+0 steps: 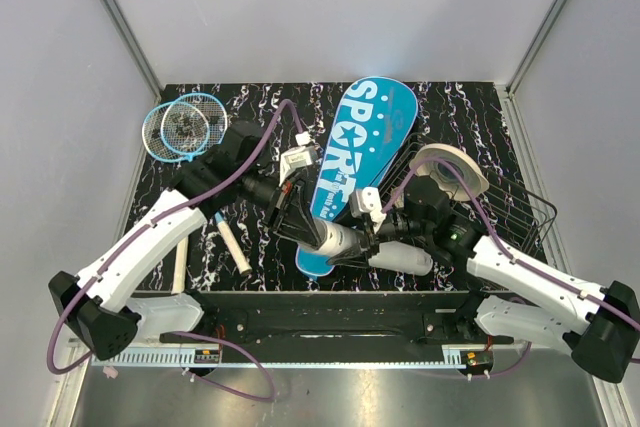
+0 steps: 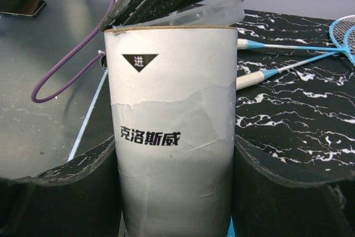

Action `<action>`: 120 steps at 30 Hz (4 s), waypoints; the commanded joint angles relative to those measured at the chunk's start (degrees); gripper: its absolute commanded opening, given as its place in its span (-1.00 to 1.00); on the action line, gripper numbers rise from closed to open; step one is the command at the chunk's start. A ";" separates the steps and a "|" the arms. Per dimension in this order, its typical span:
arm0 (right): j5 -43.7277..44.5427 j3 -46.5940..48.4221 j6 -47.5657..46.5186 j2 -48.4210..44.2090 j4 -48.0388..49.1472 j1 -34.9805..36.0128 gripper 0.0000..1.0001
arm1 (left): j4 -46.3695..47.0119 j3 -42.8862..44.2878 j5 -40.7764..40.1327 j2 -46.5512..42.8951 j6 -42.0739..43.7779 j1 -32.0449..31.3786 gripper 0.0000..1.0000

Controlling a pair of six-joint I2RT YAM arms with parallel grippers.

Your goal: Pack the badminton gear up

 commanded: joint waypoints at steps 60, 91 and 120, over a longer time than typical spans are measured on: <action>10.93 2.45 -0.91 -0.92 31.90 10.42 -0.74 | 100.27 -24.57 -0.72 15.20 -57.68 -7.24 0.17; 47.13 8.67 1.27 16.13 17.12 11.04 -0.66 | 21.07 -9.71 -68.65 -20.03 -24.02 19.74 0.98; 35.63 34.89 40.39 21.94 -12.33 -8.12 -0.52 | 88.14 -38.29 -41.50 -3.26 -43.98 -1.70 0.98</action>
